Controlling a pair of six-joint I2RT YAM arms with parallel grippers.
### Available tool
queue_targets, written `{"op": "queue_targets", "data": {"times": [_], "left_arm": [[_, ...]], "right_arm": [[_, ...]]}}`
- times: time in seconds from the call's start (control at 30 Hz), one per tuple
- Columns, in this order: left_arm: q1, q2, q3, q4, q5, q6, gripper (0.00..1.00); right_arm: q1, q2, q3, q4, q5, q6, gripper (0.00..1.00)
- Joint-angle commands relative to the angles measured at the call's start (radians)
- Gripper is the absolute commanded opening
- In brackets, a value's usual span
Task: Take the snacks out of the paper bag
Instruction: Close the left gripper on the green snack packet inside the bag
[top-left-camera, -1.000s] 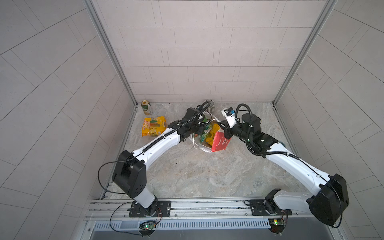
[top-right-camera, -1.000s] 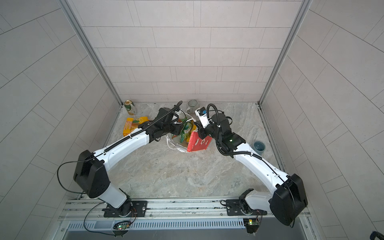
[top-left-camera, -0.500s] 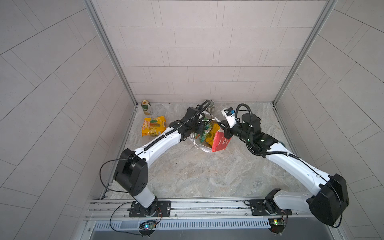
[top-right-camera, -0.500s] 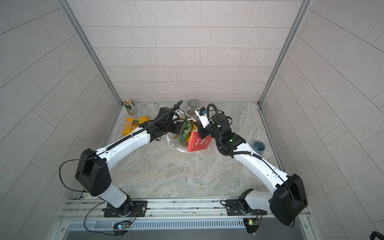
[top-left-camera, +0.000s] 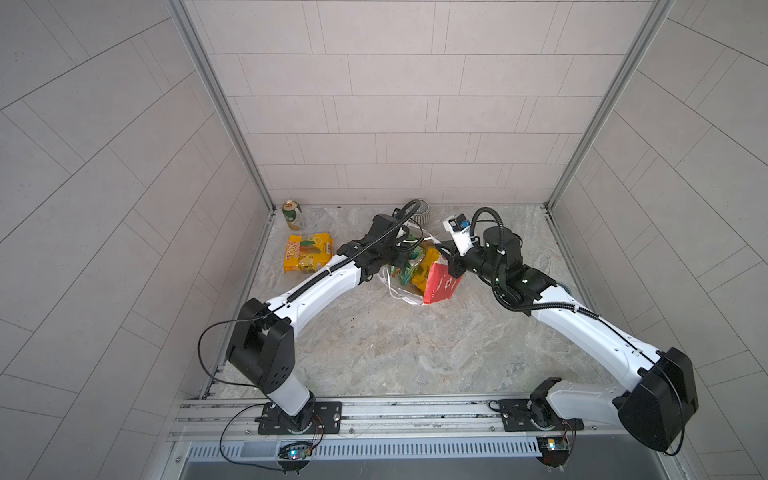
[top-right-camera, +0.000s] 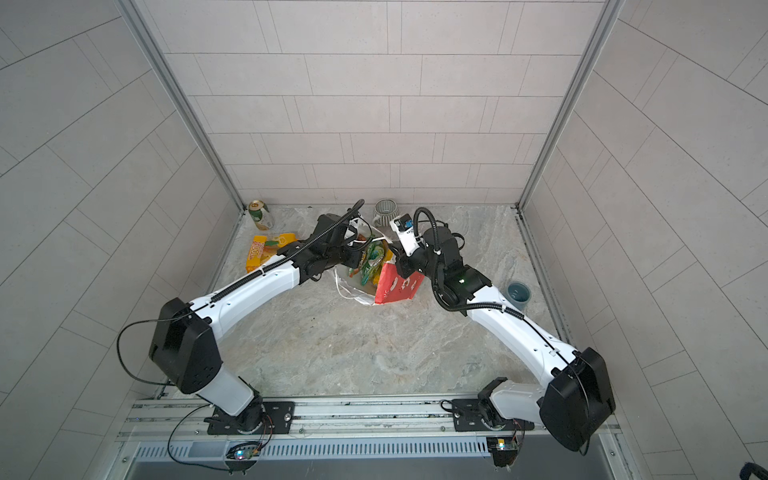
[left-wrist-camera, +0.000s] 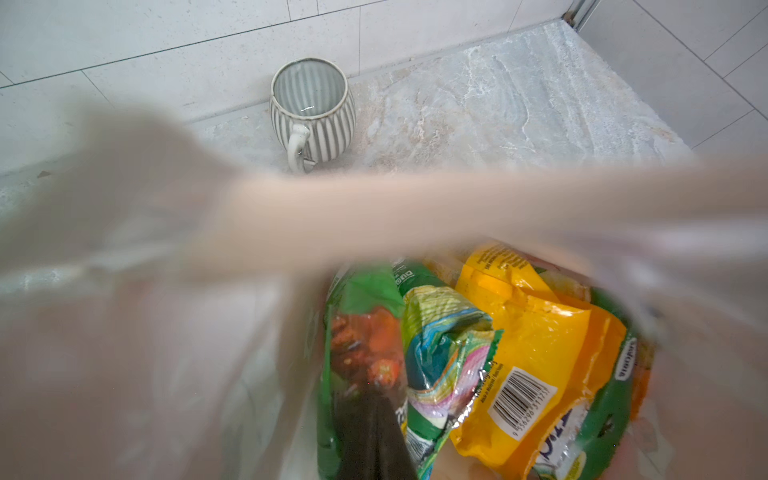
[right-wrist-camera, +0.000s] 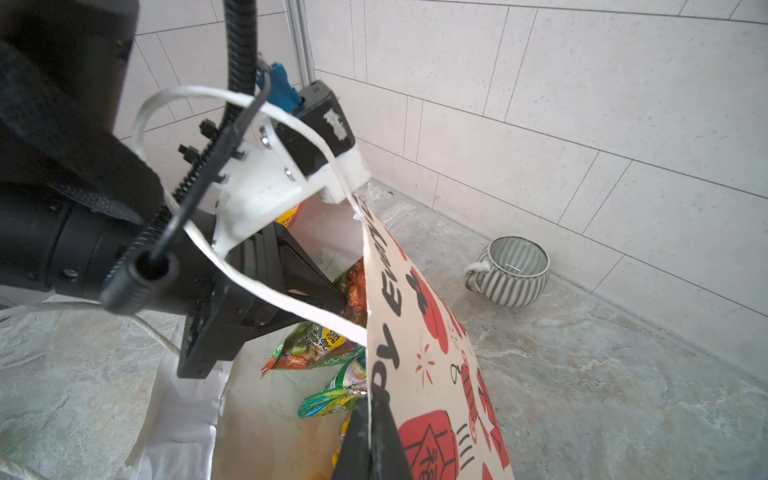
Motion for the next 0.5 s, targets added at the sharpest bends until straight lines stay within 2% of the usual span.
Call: {"op": "queue_targets", "data": {"times": [0.0,0.17,0.3,0.33,0.4,0.47], "left_arm": [[-0.004,-0.072,0.011,0.009,0.02,-0.008,0.0],[-0.004,-0.121,0.012,0.007,0.05,-0.014,0.0],[-0.005,-0.143,0.013,-0.015,0.021,-0.022,0.01],[-0.004,-0.141,0.007,-0.014,0.007,-0.018,0.07],[-0.005,-0.127,0.007,-0.024,-0.017,-0.009,0.32],[-0.004,-0.099,0.027,-0.051,-0.013,0.006,0.41]], "right_arm": [[0.007,-0.035,-0.007,0.062,-0.004,0.002,0.0],[0.006,-0.039,-0.009,0.062,0.003,0.006,0.0],[0.005,-0.041,-0.01,0.067,0.003,0.009,0.0],[0.005,-0.041,-0.01,0.067,0.004,0.01,0.0],[0.005,-0.038,-0.012,0.07,0.002,0.011,0.0],[0.005,-0.039,-0.012,0.07,0.002,0.011,0.0]]}}
